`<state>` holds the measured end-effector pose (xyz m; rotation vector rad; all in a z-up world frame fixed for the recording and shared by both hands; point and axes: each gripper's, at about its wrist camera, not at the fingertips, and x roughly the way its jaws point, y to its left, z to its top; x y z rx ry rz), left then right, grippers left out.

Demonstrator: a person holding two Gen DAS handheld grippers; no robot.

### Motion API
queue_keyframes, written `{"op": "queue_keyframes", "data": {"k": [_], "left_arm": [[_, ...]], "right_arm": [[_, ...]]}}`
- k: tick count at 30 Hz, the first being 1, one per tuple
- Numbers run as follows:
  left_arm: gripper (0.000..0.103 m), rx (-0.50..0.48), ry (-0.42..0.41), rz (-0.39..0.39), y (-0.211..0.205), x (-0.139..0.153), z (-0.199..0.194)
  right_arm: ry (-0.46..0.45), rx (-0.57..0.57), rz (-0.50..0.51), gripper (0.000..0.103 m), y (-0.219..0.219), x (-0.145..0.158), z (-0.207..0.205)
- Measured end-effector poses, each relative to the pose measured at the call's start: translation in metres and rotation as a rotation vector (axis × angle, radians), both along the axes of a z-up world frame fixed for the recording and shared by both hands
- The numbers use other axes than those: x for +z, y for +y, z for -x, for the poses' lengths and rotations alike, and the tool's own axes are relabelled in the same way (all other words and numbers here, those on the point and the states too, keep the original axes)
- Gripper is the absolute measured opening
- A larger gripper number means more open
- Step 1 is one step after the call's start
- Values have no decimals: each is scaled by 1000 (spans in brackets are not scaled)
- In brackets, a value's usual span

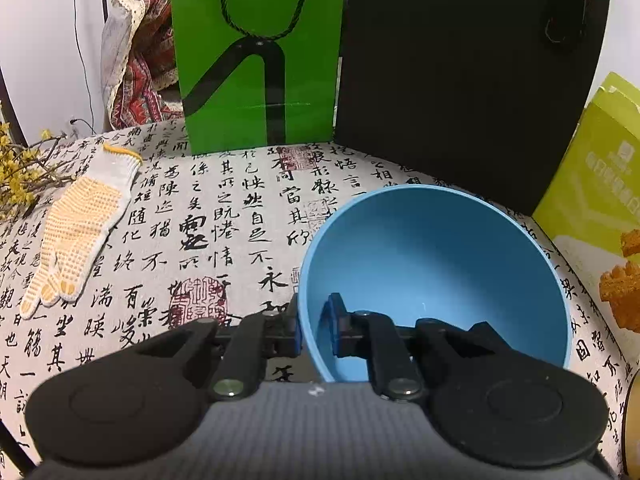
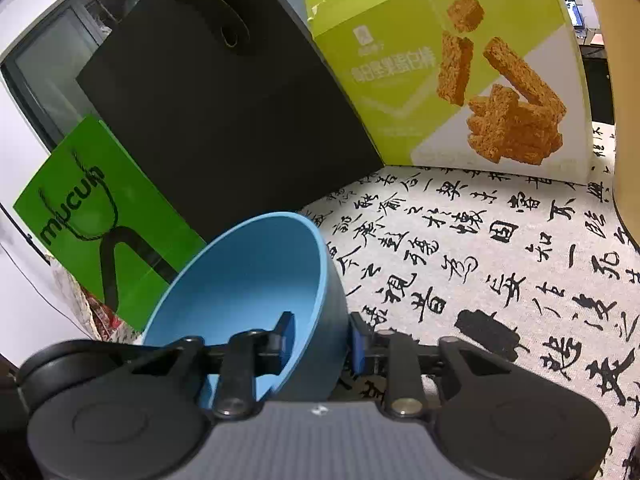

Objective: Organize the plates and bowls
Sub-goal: 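Close both grippers on the rim of the blue bowl, then lift the gripped blue bowl off the table with both grippers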

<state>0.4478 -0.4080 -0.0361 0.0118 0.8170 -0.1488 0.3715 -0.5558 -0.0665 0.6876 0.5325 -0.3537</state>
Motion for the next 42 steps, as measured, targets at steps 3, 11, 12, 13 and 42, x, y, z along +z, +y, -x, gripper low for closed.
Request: {"op": "queue_keyframes", "data": {"k": [3,11,12,13,42], "left_arm": [[14,2,6,9,1,0,0],[14,3,-28,-3,7,6,5],[14,5,-36,-7,9,7,6],[14,8,-42,-8,11,8,6],[14,38,-147,-96,69,31,40]], "right_arm": [[5,-14,1,20,0,1,1],[3,-6,-22,14,1,2,2],[0,0,-16,14,3,3,2],[-5,8,-15,14,4,5,2],[-54,185,-22,13,56,21,4]]}}
